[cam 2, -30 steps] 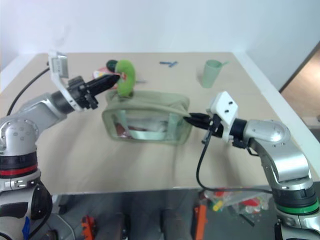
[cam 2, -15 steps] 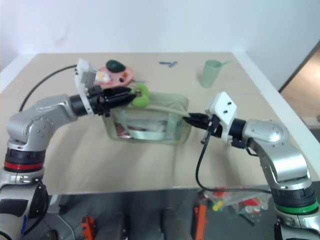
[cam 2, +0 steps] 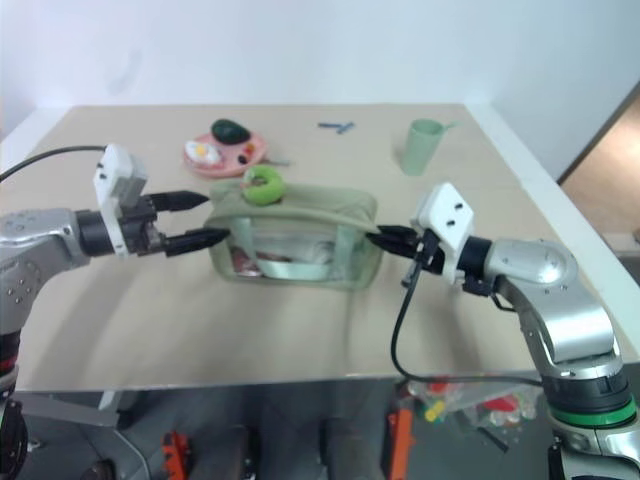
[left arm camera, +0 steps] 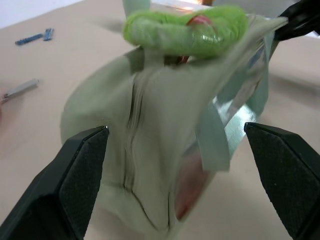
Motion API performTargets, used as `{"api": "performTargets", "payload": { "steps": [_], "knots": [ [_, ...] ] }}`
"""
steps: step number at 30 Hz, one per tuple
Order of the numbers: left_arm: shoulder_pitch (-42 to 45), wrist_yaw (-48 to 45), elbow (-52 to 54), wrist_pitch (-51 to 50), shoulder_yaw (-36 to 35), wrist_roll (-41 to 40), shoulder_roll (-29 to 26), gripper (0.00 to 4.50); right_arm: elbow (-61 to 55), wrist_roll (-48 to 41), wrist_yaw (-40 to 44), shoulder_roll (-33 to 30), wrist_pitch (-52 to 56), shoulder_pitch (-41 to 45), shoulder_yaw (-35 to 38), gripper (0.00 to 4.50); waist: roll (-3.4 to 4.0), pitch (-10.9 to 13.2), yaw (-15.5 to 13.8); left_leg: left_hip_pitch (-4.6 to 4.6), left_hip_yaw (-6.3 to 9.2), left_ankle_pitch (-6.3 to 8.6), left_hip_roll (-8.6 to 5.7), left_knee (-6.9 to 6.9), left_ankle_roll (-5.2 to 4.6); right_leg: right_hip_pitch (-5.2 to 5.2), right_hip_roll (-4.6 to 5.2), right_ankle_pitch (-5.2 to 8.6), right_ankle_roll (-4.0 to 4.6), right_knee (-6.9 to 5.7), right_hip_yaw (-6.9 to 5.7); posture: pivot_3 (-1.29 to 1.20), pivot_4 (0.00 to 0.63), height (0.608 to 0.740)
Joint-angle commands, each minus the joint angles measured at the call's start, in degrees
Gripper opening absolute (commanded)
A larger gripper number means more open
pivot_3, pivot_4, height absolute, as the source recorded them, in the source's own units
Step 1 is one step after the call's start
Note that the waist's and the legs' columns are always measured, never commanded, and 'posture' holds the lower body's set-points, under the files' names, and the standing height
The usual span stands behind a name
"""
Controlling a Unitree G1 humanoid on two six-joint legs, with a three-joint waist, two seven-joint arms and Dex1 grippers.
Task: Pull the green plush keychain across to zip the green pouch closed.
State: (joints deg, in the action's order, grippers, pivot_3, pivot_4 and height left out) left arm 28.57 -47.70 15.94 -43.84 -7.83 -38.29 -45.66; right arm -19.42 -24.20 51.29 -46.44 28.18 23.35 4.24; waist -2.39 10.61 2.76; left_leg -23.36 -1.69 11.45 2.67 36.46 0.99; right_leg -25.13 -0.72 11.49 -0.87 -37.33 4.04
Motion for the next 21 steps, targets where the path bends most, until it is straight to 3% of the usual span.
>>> {"api": "performTargets", "payload": {
  "steps": [1, 3, 11, 16, 19, 21],
  "knots": [
    [-1.64, 1.65, 1.84, 3.39, -1.77, 1.55, 1.32, 4.49, 0.21, 0.40, 0.42, -0.02, -0.43, 0.96, -0.51, 0.00, 0.00, 0.00, -0.03, 0.00, 0.00, 0.00, 0.00, 0.01, 0.00, 0.00, 0.00, 0.00, 0.00, 0.00, -0.01, 0.00, 0.150, 0.740],
    [-2.91, 2.67, 0.04, 6.17, -1.11, 3.52, 3.27, 4.25, 0.49, 0.47, 0.53, 0.06, -0.57, 1.27, -0.74, 0.00, 0.00, 0.00, -0.04, -0.01, 0.01, 0.00, 0.00, 0.03, 0.00, 0.01, 0.00, 0.00, 0.00, 0.00, -0.01, 0.00, 0.150, 0.740],
    [-1.61, 5.28, -5.84, 11.50, -0.82, 6.34, 9.54, 1.59, -0.20, -1.59, 1.08, -0.13, 1.69, 1.39, -0.16, 0.00, -0.01, 0.00, -0.01, 0.00, -0.01, 0.00, 0.00, 0.04, 0.00, 0.01, -0.01, -0.03, -0.02, 0.00, 0.00, 0.00, 0.150, 0.740],
    [-0.36, 5.04, -6.92, 12.04, -0.46, 5.97, 11.65, 0.02, -2.27, -7.41, 2.16, -1.71, 9.04, 1.72, 2.21, 1.75, -0.01, 0.00, -0.08, -0.01, 0.00, 0.00, 0.00, 0.03, 0.00, 0.02, -0.01, -0.09, -0.13, 0.00, 0.00, 0.00, 0.150, 0.740],
    [-0.25, 4.51, -6.73, 11.87, -0.03, 6.10, 11.87, 0.00, -4.31, -10.46, 3.59, -4.12, 12.39, 2.99, 3.48, 2.67, 0.00, 0.00, -0.13, -0.04, 0.01, 0.00, -0.02, 0.05, 0.00, 0.02, 0.00, -0.16, -0.24, 0.00, 0.00, 0.00, 0.150, 0.740],
    [-0.41, 4.33, -6.53, 11.65, 0.24, 6.19, 11.84, 0.00, -5.04, -14.14, 3.47, -5.72, 16.62, 6.24, 4.60, 3.58, 0.00, 0.00, -0.07, -0.04, -0.02, 0.00, -0.01, 0.05, 0.00, 0.00, 0.01, -0.16, -0.25, 0.00, 0.02, 0.00, 0.150, 0.740]
  ]
}}
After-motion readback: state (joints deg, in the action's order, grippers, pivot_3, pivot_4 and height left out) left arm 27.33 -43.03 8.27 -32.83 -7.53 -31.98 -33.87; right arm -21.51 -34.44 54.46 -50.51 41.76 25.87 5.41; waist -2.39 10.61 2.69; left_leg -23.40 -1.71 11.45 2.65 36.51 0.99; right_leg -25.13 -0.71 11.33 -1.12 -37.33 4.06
